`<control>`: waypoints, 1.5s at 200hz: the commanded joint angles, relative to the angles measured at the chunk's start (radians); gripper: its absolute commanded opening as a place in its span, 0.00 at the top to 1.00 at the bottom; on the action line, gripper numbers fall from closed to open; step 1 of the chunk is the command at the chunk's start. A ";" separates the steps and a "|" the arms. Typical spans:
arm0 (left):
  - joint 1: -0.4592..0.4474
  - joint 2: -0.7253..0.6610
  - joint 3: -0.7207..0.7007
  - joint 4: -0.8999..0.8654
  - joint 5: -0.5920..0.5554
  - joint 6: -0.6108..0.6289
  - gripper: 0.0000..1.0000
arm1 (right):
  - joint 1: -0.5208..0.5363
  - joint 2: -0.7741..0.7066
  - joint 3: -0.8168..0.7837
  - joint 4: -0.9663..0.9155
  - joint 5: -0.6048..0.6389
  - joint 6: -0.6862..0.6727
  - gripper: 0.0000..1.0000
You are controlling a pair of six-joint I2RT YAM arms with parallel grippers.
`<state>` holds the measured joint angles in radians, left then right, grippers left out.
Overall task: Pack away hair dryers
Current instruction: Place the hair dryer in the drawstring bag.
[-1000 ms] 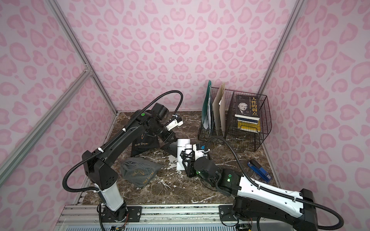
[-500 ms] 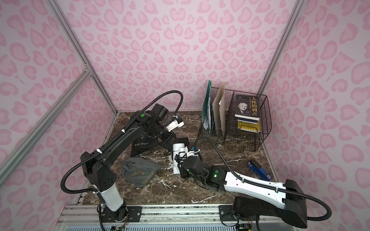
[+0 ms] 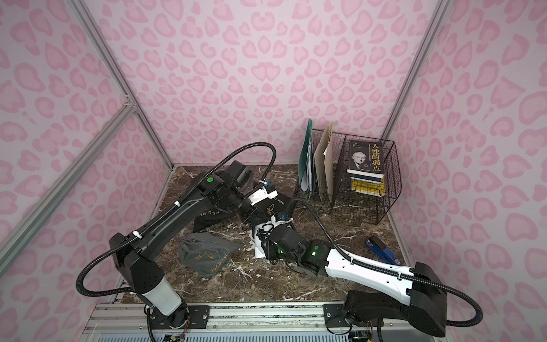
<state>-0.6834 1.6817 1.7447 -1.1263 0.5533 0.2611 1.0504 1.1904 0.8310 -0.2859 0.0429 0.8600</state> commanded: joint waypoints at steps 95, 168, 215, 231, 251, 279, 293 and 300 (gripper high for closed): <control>-0.058 -0.083 -0.129 0.011 0.096 0.066 0.98 | -0.089 -0.144 -0.131 0.168 -0.060 0.121 1.00; -0.065 -0.096 -0.160 0.002 0.071 0.112 0.98 | -0.095 -0.095 -0.118 0.228 -0.179 0.117 1.00; -0.064 -0.117 -0.220 -0.010 0.025 0.172 0.98 | -0.117 -0.165 -0.192 0.303 -0.228 0.145 1.00; -0.066 -0.114 -0.214 -0.018 0.054 0.171 0.98 | -0.130 -0.188 -0.213 0.306 -0.218 0.162 1.00; -0.066 -0.105 -0.180 -0.045 0.102 0.175 0.98 | -0.134 -0.193 -0.225 0.307 -0.212 0.172 1.00; -0.068 -0.075 -0.129 -0.097 0.181 0.181 0.98 | -0.134 -0.167 -0.212 0.300 -0.242 0.169 0.97; -0.069 -0.069 -0.129 -0.104 0.195 0.182 0.98 | -0.133 -0.157 -0.198 0.288 -0.250 0.162 0.88; -0.071 -0.072 -0.134 -0.103 0.195 0.180 0.98 | -0.134 -0.152 -0.190 0.277 -0.252 0.158 0.84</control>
<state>-0.7498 1.6070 1.6047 -1.1778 0.6682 0.4252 0.9165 1.0256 0.6201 -0.0498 -0.2028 1.0294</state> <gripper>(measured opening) 0.065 0.381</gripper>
